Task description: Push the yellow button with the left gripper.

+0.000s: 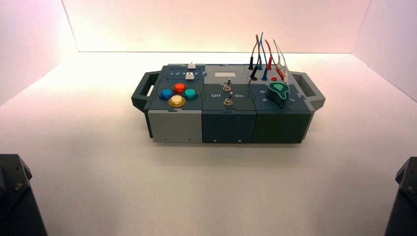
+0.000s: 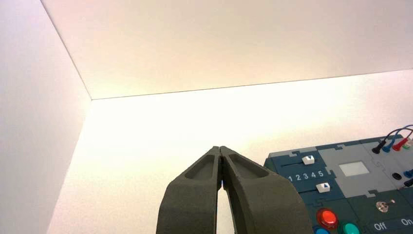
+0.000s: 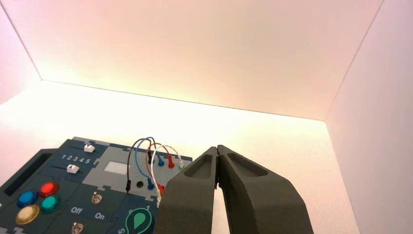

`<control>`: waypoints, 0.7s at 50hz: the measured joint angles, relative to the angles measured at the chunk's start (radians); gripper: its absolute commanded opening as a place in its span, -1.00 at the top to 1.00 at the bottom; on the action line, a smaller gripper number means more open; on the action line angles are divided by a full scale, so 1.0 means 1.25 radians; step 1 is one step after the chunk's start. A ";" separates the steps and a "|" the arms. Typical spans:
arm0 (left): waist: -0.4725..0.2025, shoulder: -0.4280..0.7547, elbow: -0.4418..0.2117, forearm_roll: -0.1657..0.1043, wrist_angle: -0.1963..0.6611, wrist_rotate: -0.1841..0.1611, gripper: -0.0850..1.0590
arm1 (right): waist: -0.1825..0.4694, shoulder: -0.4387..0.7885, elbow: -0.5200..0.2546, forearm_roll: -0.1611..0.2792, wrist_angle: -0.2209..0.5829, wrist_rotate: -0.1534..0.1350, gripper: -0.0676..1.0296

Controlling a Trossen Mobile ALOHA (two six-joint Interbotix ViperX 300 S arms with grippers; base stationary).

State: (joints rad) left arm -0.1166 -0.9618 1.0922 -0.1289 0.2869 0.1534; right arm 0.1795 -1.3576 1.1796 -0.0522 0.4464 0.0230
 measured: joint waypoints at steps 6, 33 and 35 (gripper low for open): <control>0.000 0.001 0.001 -0.001 0.000 0.000 0.91 | 0.000 -0.001 0.001 0.001 0.000 0.000 0.92; -0.001 0.004 0.001 -0.001 0.000 0.000 0.91 | -0.001 -0.011 0.004 0.001 0.001 0.000 0.92; -0.001 0.006 0.000 -0.001 0.000 0.000 0.91 | 0.000 -0.011 0.004 0.001 0.000 0.000 0.92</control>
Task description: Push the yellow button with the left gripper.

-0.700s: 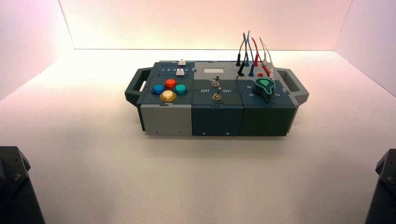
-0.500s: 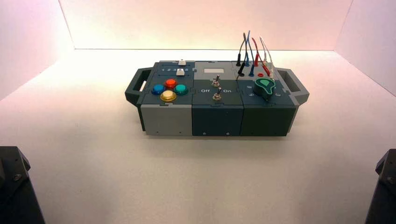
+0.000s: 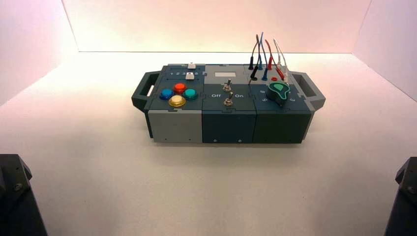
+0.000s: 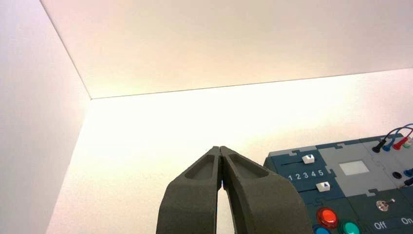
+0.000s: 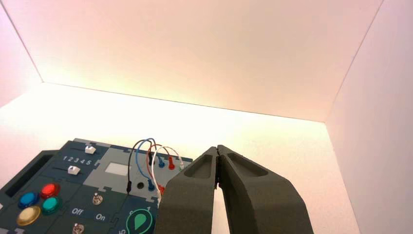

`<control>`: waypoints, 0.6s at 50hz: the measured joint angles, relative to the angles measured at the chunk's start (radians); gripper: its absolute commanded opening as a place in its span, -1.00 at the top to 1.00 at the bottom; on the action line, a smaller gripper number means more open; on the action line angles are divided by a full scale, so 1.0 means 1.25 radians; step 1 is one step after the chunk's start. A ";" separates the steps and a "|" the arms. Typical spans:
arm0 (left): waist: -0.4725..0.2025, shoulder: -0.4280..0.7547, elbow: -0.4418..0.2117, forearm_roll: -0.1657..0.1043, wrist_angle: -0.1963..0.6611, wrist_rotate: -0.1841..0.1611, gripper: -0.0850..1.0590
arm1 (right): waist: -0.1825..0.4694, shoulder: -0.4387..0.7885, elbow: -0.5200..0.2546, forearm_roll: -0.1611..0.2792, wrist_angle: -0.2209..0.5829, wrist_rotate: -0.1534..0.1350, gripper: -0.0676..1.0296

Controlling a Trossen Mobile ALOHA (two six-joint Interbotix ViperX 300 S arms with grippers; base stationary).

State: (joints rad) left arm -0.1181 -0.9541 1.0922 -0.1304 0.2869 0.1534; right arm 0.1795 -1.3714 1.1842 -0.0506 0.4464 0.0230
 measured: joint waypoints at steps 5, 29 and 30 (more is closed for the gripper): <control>0.000 0.000 0.001 0.000 0.002 0.000 0.91 | 0.000 0.000 0.000 0.000 0.000 0.000 0.92; -0.239 0.189 -0.016 0.000 0.048 0.000 0.91 | -0.001 0.000 0.000 0.001 0.001 0.000 0.92; -0.259 0.205 -0.022 0.000 0.054 0.000 0.91 | -0.001 0.001 0.000 0.000 0.000 0.000 0.92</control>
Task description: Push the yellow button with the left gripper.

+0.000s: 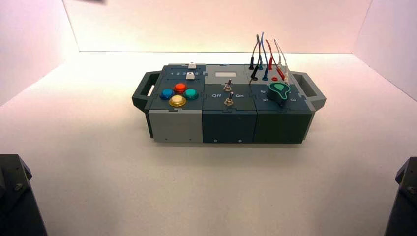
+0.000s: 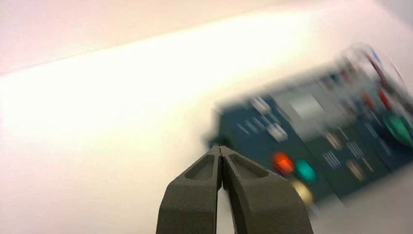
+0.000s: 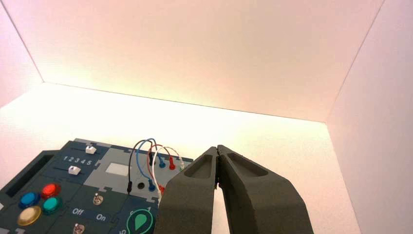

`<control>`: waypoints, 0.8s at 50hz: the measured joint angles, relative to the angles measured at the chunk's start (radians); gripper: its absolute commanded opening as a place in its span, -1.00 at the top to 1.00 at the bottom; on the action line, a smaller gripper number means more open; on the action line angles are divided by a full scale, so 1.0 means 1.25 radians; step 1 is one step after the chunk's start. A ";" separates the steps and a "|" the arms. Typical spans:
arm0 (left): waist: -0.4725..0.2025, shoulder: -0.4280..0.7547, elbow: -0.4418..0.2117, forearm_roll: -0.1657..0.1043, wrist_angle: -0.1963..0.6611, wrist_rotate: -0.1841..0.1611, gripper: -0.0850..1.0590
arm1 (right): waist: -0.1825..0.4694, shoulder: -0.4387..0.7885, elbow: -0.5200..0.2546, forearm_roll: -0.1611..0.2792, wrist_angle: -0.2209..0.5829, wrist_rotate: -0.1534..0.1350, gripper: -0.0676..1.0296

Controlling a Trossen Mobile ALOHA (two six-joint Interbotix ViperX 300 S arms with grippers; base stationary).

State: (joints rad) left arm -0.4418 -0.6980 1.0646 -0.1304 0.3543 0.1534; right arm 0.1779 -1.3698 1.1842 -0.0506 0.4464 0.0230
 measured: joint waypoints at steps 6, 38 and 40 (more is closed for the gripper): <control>-0.082 0.082 -0.037 0.000 0.034 0.000 0.91 | 0.001 0.002 0.000 0.001 0.000 0.000 0.92; -0.195 0.411 -0.190 0.000 0.148 0.016 0.91 | 0.001 0.028 0.000 -0.004 0.001 0.000 0.92; -0.201 0.430 -0.202 0.000 0.155 0.017 0.91 | 0.000 0.028 0.000 -0.005 0.000 0.000 0.92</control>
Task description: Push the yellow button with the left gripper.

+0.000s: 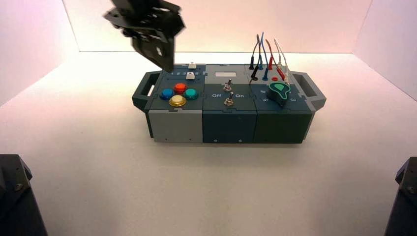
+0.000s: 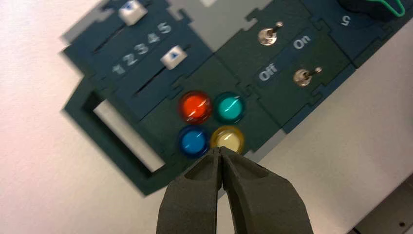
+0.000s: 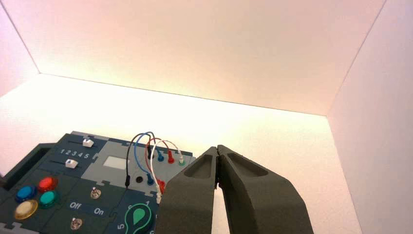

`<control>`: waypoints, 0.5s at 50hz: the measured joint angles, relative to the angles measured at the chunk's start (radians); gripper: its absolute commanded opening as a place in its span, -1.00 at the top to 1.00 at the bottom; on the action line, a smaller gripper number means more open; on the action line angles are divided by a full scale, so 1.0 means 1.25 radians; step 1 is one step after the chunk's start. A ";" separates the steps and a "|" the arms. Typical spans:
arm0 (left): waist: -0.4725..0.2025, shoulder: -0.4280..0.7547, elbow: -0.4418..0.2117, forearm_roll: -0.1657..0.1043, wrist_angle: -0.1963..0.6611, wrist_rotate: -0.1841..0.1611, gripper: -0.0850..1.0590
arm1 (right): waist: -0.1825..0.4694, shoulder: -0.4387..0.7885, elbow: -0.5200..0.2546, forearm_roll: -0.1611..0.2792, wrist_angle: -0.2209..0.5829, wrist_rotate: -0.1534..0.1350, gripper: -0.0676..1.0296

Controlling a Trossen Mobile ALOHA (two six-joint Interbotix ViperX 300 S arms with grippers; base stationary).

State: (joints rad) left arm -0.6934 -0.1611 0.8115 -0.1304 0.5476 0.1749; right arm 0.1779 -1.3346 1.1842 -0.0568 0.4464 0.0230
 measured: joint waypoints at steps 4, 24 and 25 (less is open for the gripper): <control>-0.009 0.028 -0.017 0.000 0.012 0.001 0.91 | 0.001 0.000 0.000 -0.001 0.000 0.000 0.92; -0.013 0.086 -0.037 0.000 0.045 0.027 0.91 | 0.001 -0.001 0.000 -0.006 0.000 0.000 0.92; -0.015 0.087 -0.039 0.000 0.045 0.026 0.91 | 0.001 0.000 0.000 -0.007 0.000 0.000 0.92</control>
State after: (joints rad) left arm -0.7118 -0.0522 0.7624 -0.1304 0.6044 0.2071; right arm 0.1795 -1.3346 1.1842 -0.0660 0.4464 0.0230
